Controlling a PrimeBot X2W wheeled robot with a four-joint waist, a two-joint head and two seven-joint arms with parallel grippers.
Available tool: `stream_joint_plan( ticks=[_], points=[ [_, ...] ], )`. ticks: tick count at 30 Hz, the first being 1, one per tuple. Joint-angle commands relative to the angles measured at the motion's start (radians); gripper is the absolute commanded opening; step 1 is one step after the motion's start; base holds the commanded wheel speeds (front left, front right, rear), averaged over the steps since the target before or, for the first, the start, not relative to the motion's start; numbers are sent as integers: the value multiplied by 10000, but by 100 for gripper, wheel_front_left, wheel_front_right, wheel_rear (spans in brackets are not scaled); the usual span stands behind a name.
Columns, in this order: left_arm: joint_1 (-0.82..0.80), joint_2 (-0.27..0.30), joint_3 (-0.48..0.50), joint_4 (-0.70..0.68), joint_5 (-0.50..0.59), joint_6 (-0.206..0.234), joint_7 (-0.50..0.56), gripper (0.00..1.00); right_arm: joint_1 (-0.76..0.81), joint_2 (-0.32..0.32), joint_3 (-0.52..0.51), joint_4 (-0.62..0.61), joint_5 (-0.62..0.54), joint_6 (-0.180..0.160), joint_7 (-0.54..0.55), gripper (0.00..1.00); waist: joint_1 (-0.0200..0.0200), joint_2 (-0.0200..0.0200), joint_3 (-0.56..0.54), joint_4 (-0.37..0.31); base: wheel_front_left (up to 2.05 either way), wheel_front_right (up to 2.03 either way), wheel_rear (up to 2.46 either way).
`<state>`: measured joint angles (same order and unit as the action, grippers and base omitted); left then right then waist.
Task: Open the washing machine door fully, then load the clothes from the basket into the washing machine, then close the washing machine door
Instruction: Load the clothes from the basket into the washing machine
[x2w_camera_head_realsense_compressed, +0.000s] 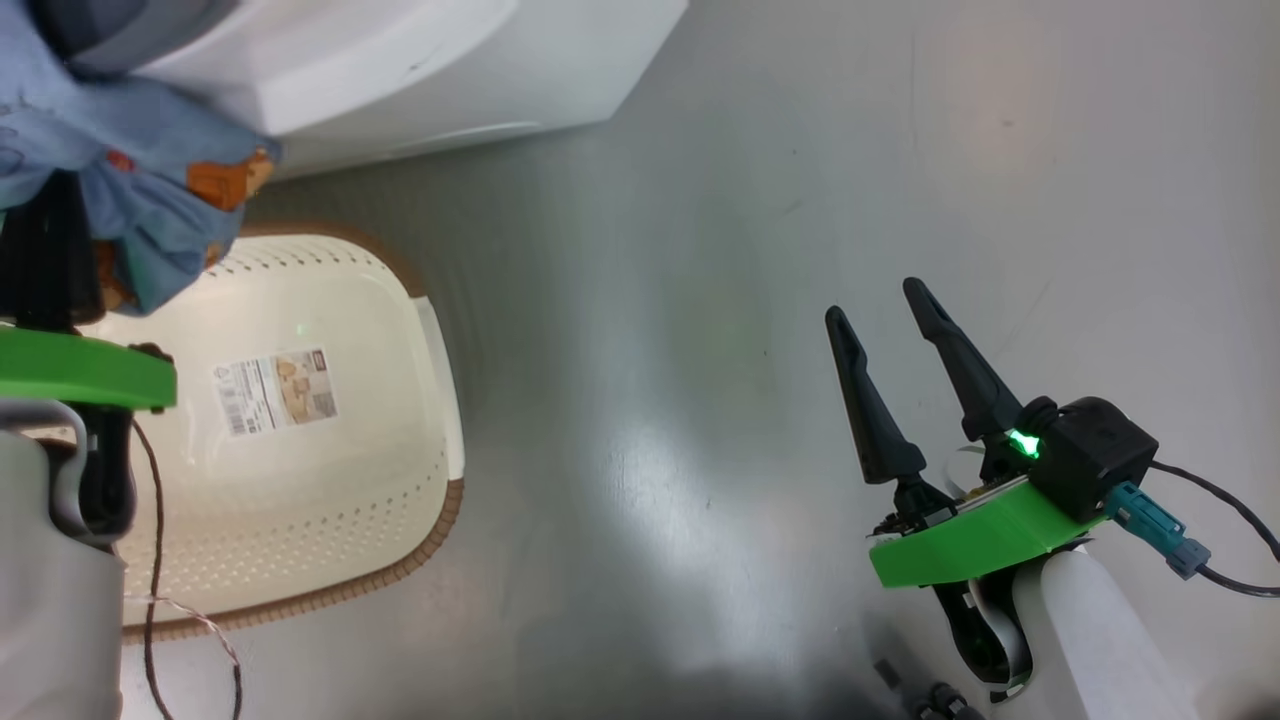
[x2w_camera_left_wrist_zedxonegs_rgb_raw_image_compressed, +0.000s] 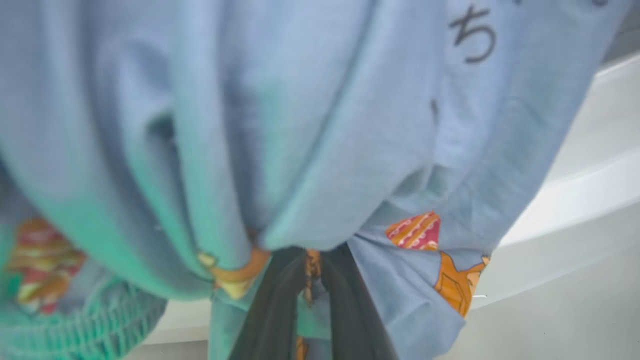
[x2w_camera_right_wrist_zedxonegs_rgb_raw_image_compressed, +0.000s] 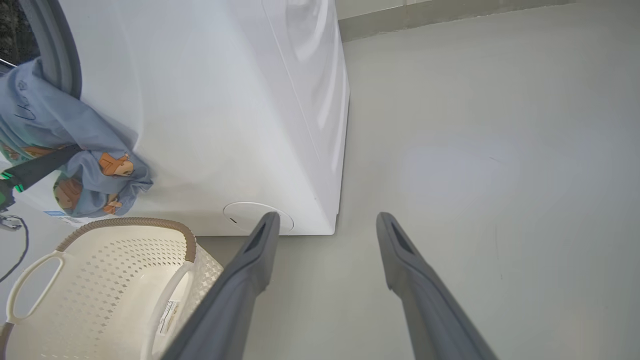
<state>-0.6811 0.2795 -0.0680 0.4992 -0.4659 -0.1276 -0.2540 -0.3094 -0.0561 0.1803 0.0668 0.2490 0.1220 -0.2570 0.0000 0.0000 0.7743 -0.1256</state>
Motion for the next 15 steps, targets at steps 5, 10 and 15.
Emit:
stream_joint_plan(
  ticks=[5,10,15],
  points=[
    [749,395,171,-597,291,-31,-78,0,262,59,230,-69,93,87,-48,100,0,0,-451,66,0,0,0],
    [1244,371,349,-1147,504,-31,-78,0,312,59,222,16,174,87,-48,100,0,0,-739,76,0,0,0],
    [1318,408,655,-1832,864,-31,-78,0,335,59,230,50,240,87,-48,100,0,0,-947,75,0,0,0]
  ],
)
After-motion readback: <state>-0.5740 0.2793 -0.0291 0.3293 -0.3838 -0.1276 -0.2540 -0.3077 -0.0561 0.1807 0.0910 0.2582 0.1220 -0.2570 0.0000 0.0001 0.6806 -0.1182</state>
